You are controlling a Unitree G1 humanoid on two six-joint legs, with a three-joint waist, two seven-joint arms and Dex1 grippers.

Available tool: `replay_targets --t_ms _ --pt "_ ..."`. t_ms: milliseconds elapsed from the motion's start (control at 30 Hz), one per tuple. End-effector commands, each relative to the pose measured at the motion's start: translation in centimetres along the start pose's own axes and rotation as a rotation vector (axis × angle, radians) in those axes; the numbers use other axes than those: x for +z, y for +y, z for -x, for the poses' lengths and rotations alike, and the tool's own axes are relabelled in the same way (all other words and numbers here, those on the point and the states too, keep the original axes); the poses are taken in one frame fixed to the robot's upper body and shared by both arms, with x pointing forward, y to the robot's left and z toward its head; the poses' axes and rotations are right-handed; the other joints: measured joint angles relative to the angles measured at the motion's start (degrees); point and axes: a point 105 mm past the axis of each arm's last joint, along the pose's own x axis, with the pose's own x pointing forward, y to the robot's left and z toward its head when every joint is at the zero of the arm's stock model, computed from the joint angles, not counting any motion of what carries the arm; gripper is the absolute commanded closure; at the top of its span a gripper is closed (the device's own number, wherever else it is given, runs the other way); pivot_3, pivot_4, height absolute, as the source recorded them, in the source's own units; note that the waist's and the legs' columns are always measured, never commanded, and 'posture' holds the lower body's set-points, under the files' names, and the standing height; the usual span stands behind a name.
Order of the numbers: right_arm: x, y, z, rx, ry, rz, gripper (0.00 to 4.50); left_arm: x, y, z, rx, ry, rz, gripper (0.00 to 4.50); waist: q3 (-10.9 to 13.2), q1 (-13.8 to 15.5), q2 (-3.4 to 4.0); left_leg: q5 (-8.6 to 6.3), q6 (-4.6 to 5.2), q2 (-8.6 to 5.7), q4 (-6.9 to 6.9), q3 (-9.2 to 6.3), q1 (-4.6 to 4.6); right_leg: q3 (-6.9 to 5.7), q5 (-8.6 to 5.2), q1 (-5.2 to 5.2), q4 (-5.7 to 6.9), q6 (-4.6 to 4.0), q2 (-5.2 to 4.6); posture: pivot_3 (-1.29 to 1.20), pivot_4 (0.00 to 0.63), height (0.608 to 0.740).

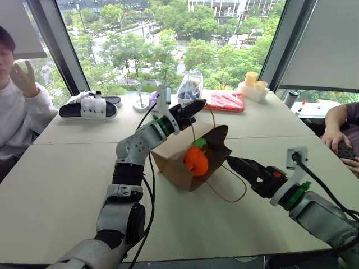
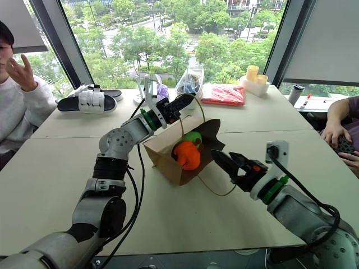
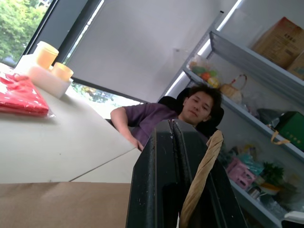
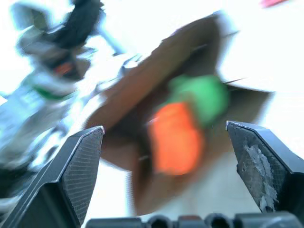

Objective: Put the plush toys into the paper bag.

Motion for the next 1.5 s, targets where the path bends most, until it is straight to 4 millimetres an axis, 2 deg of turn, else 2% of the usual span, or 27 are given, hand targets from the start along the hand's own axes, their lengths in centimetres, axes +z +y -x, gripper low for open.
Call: replay_targets --t_ms 33,133,233,367,467,600,700,833,967,1100,1233,1300,1400,1500 --pt "-1.3 -2.6 0.7 -0.098 0.039 0.071 0.07 0.5 -1.2 -0.5 -0.052 -0.013 -0.024 4.50 0.0 0.1 0.00 0.00 0.01 0.00 0.01 0.00 -0.02 0.00 0.00 -0.01 0.00 0.00 0.00 0.00 0.150 0.740" --pt "-2.3 -3.1 0.8 -0.096 0.050 0.056 0.07 0.5 -1.3 -0.5 -0.055 -0.010 -0.025 4.50 0.0 -0.1 0.00 0.00 0.01 0.00 0.02 0.00 -0.03 0.01 0.00 -0.04 0.00 0.00 0.00 0.00 0.150 0.740" --pt "-5.3 -4.2 1.1 -0.109 0.115 -0.030 0.07 0.4 -1.2 -0.5 -0.050 -0.002 -0.042 4.50 0.0 0.0 0.01 0.00 0.01 0.02 0.01 -0.01 -0.01 0.00 0.00 -0.04 0.01 0.00 0.01 0.00 0.150 0.740" --pt "-7.2 -3.0 1.1 -0.036 0.148 -0.130 0.07 0.4 -1.1 -0.4 -0.045 -0.002 -0.042 4.50 0.0 0.0 0.00 0.00 0.01 0.01 0.02 -0.01 -0.01 0.01 0.00 -0.04 0.01 0.00 0.00 0.00 0.150 0.740" --pt "-8.3 -3.0 1.1 -0.040 0.164 -0.136 0.89 0.4 -0.8 -0.2 -0.034 -0.005 -0.045 4.50 0.0 0.0 0.01 -0.01 0.00 0.01 0.03 -0.01 -0.01 0.01 0.00 -0.03 0.00 0.00 0.00 0.00 0.150 0.740" --pt "-8.1 -2.8 0.9 -0.043 0.130 -0.156 2.83 0.6 -0.8 -0.1 -0.031 -0.006 -0.046 4.50 0.0 0.0 0.01 -0.01 0.00 0.01 0.03 -0.03 -0.01 0.01 0.00 -0.03 0.01 0.00 0.00 0.00 0.150 0.740" --pt "-7.4 -2.5 0.7 -0.027 0.096 -0.174 4.46 0.6 -0.7 0.0 -0.029 -0.006 -0.046 4.50 0.0 0.0 0.01 -0.01 0.00 0.01 0.03 -0.03 -0.01 0.01 0.00 -0.03 0.01 0.00 0.00 0.00 0.150 0.740" --pt "-6.7 -2.3 0.7 -0.013 0.072 -0.178 4.46 0.7 -0.7 -0.1 -0.029 -0.005 -0.048 4.50 0.0 0.0 0.01 -0.01 0.00 0.00 0.03 -0.03 -0.01 0.01 0.00 -0.03 0.01 0.00 0.00 0.00 0.150 0.740" --pt "-4.4 -0.1 0.8 0.120 0.010 -0.206 4.46 0.7 -0.9 -0.2 -0.034 0.013 -0.078 4.50 0.0 0.0 0.01 -0.01 0.00 0.00 0.03 -0.04 -0.01 0.00 0.00 -0.03 0.01 0.00 0.00 0.00 0.150 0.740" --pt "-0.2 3.3 1.6 0.327 -0.063 -0.237 4.46 1.0 -1.2 -0.3 -0.014 0.074 -0.205 4.50 0.0 -0.1 0.00 -0.01 0.00 0.00 0.06 -0.03 -0.02 0.02 0.00 -0.02 0.01 0.00 0.00 0.00 0.150 0.740" --pt "5.8 6.1 2.0 0.525 -0.197 -0.255 4.46 4.5 -3.1 -0.6 -0.041 -0.004 -0.157 4.50 0.0 0.0 -0.05 -0.01 0.01 0.01 0.11 -0.07 -0.06 -0.02 0.00 -0.01 0.01 0.00 0.00 0.00 0.150 0.740" --pt "8.3 6.9 2.1 0.596 -0.268 -0.280 4.46 5.6 -3.4 -0.7 -0.030 -0.036 -0.100 4.50 0.0 0.0 -0.07 -0.03 0.03 0.01 0.17 -0.08 -0.09 -0.03 0.00 0.00 0.00 0.00 0.00 0.00 0.150 0.740" --pt "9.8 7.7 1.7 0.657 -0.317 -0.299 4.46 6.2 -2.9 -0.7 0.022 -0.057 -0.051 4.50 0.0 0.0 -0.04 -0.06 0.09 0.02 0.17 -0.11 -0.03 -0.09 -0.01 0.07 0.00 0.02 0.00 0.00 0.150 0.740" --pt "10.1 7.6 1.0 0.659 -0.317 -0.327 4.46 5.2 -1.4 -0.2 0.092 -0.040 -0.068 4.50 0.0 0.0 -0.04 -0.06 0.09 0.00 0.19 -0.11 -0.06 -0.09 -0.01 0.05 0.01 0.02 0.00 0.00 0.150 0.740"
